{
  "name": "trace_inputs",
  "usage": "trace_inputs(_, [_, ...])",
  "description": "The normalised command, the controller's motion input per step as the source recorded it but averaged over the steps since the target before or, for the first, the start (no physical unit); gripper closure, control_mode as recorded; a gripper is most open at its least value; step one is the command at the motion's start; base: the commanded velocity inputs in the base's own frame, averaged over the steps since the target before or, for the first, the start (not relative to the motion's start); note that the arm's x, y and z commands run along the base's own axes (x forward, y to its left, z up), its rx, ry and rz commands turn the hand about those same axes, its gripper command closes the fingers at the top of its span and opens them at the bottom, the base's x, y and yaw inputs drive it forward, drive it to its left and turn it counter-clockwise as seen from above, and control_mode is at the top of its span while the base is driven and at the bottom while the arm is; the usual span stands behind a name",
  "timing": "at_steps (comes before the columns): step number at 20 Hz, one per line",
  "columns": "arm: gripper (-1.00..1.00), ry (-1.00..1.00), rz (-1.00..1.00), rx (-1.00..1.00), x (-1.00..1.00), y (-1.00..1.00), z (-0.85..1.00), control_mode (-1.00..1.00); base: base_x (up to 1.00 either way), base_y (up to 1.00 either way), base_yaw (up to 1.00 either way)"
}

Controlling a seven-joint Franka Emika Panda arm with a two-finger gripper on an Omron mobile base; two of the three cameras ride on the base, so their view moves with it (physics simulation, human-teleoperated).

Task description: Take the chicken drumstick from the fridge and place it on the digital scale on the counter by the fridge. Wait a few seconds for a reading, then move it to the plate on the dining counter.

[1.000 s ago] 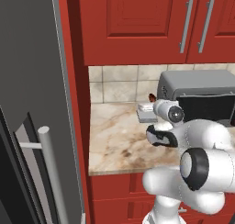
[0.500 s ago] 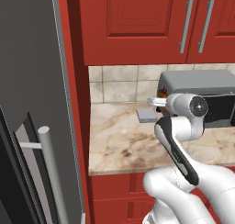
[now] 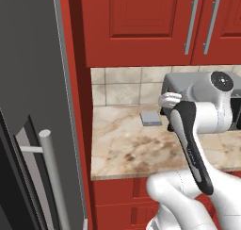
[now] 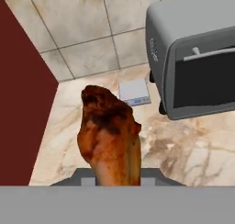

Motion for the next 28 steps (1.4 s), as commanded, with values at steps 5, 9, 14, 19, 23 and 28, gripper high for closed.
trace_inputs(5, [1.0, 0.22, -0.02, 0.0, -0.08, 0.1, -0.52, -1.0, 0.0, 0.0, 0.0])
trace_inputs(9, [1.0, 0.21, 0.0, -0.01, -0.02, 0.03, -0.63, -1.0, 0.0, 0.0, 0.0])
trace_inputs(14, [1.0, 0.0, 0.0, 0.0, 0.0, 0.0, 0.0, 1.0, -0.66, 0.12, -0.02])
trace_inputs(19, [1.0, 0.0, 0.0, 0.0, 0.0, 0.0, 0.0, 1.0, -1.0, 0.08, -0.32])
trace_inputs(23, [1.0, 0.0, 0.0, 0.0, 0.0, 0.0, 0.0, 1.0, -0.85, 0.09, -0.77])
trace_inputs(28, [1.0, 0.0, 0.0, 0.0, 0.0, 0.0, 0.0, 1.0, -0.65, 0.1, -0.85])
